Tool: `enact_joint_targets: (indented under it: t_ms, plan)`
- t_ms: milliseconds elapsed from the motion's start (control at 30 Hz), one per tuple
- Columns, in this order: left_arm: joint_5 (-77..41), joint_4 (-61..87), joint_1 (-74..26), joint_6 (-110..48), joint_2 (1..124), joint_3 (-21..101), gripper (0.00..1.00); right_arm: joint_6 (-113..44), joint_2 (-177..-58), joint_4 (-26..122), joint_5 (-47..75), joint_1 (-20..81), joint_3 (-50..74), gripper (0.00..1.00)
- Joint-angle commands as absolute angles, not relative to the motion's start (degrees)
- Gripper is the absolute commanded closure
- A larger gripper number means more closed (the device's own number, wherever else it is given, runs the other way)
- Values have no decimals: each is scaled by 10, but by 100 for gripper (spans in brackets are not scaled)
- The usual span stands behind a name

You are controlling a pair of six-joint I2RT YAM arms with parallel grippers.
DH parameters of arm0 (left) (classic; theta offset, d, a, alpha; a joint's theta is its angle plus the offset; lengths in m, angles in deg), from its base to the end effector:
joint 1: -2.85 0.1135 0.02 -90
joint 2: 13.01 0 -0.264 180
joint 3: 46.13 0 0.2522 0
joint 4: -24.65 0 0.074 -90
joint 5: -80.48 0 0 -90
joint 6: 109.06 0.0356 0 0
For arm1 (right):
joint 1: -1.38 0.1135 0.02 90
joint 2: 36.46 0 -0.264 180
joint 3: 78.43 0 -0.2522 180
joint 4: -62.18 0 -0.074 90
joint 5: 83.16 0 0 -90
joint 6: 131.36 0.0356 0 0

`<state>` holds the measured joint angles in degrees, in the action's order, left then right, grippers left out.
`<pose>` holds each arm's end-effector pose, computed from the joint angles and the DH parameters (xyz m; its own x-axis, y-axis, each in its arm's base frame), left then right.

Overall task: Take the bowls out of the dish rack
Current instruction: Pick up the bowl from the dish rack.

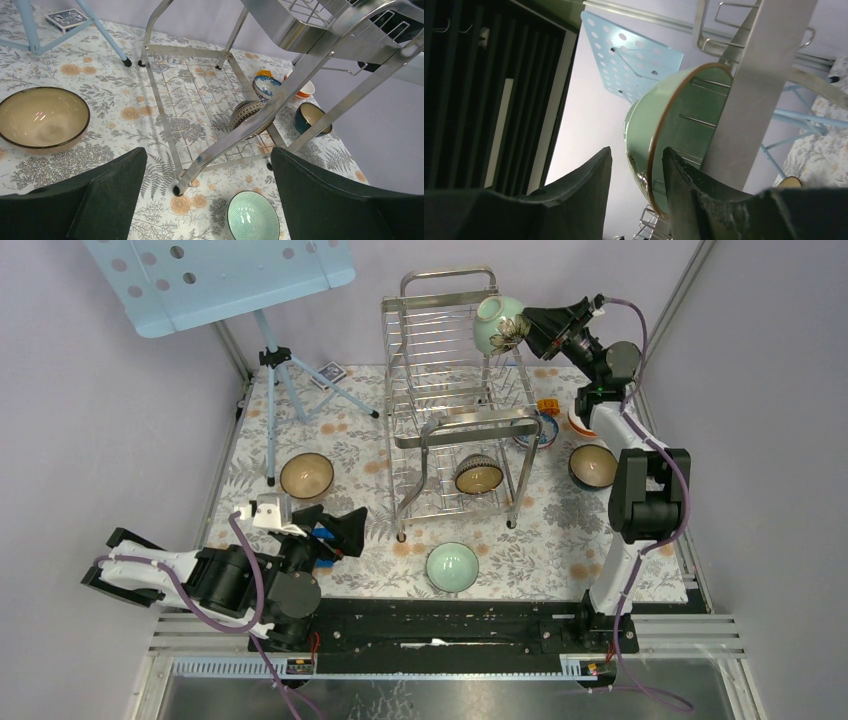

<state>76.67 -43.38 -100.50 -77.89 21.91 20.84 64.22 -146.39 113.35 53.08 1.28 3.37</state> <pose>0.0163 -0.0852 0.3536 -0.1446 -0.3632 -0.9204 0.2460 0.8878 -0.3890 0.4331 0.0250 0.3731 -0.7067 0.6675 -0.2345 -0.4624 -0.1850 0.8671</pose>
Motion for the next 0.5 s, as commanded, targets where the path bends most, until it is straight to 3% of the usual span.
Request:
enact_joint_targets:
  t_ms: [0, 200, 467]
  plan:
    - [773, -428, -1004, -785, 215, 209, 1, 682, -1474, 1221, 548, 32, -3, 51]
    - [778, -428, -1004, -782, 219, 212, 1, 690, -1484, 1230, 550, 37, -15, 56]
    - [782, -428, -1004, -781, 219, 212, 1, 708, -1501, 1250, 547, 44, -35, 77]
